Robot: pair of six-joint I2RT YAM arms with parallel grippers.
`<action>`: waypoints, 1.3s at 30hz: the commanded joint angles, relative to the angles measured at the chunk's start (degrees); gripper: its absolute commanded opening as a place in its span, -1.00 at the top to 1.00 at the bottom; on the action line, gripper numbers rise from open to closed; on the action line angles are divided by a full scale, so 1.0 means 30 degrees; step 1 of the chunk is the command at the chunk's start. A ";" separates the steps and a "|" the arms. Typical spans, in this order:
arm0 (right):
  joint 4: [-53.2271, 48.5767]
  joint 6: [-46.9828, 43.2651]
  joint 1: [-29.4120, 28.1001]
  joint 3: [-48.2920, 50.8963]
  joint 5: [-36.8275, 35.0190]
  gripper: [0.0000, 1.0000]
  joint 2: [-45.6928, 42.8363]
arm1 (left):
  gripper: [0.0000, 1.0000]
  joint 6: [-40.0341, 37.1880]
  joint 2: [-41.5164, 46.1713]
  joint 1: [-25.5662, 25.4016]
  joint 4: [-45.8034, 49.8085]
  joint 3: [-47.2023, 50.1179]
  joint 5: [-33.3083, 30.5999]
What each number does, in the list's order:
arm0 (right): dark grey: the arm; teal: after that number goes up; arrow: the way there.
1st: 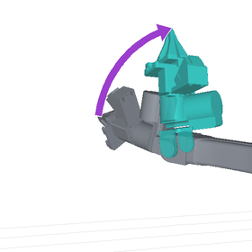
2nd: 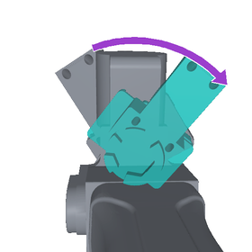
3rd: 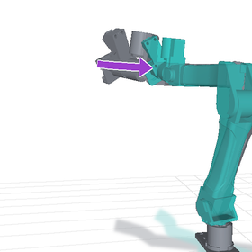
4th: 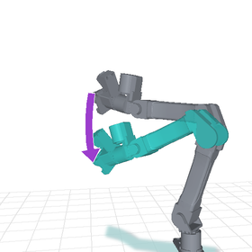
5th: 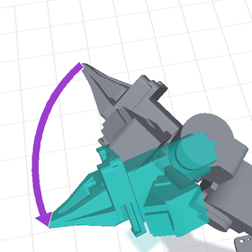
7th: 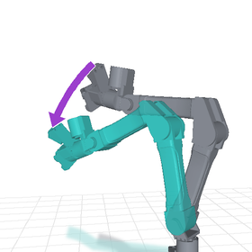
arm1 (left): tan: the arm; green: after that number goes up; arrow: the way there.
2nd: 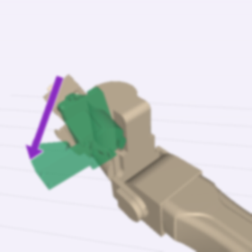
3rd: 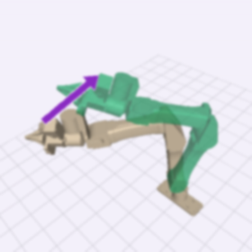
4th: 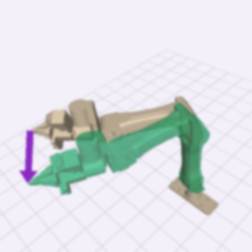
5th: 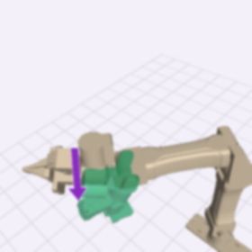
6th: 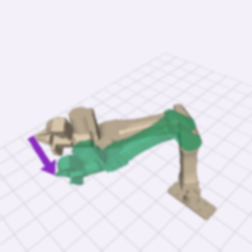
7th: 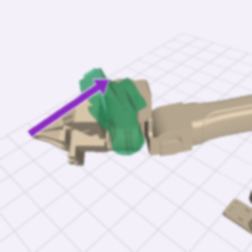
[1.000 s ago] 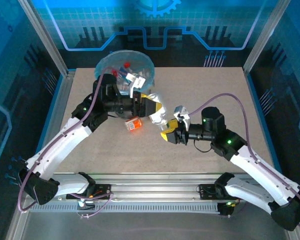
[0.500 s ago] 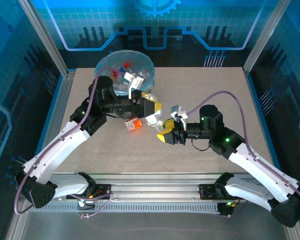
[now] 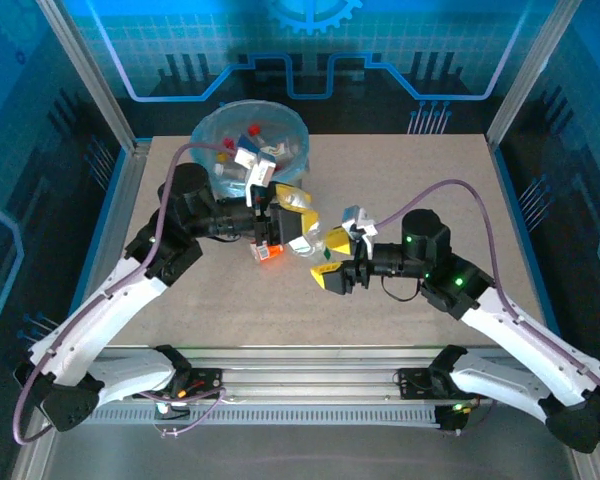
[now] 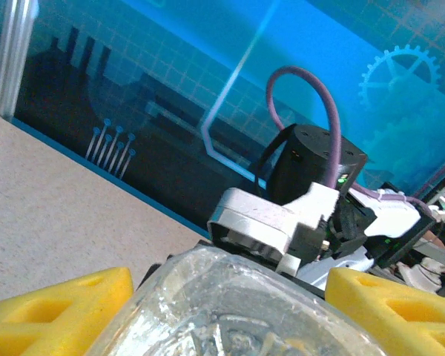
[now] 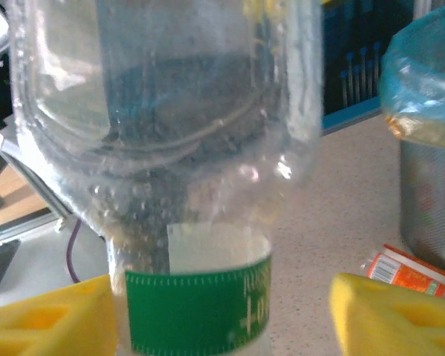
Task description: Put the plastic bottles in the bin
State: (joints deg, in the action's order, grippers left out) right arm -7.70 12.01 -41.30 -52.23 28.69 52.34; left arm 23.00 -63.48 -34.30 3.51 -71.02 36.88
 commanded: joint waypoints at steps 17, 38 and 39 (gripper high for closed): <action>-0.3921 0.2429 -0.0464 -0.1667 -1.0453 -0.91 -0.1888 | 1.00 -0.0329 0.1328 -0.0007 0.2902 -0.1730 -1.0757; -0.6080 0.3163 -0.0436 -0.1531 -1.3548 -0.89 -0.2475 | 1.00 -0.4897 -0.6473 0.6154 0.5932 -0.9114 -1.2816; -0.6266 0.3153 -0.0434 -0.1574 -1.3651 -0.89 -0.2504 | 1.00 -0.5204 -0.6741 0.6230 0.6180 -0.9318 -1.2955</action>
State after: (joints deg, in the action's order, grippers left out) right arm -24.45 21.04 -41.95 -55.92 -10.11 45.47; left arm 12.71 -82.28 -16.27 18.06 -95.96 -1.72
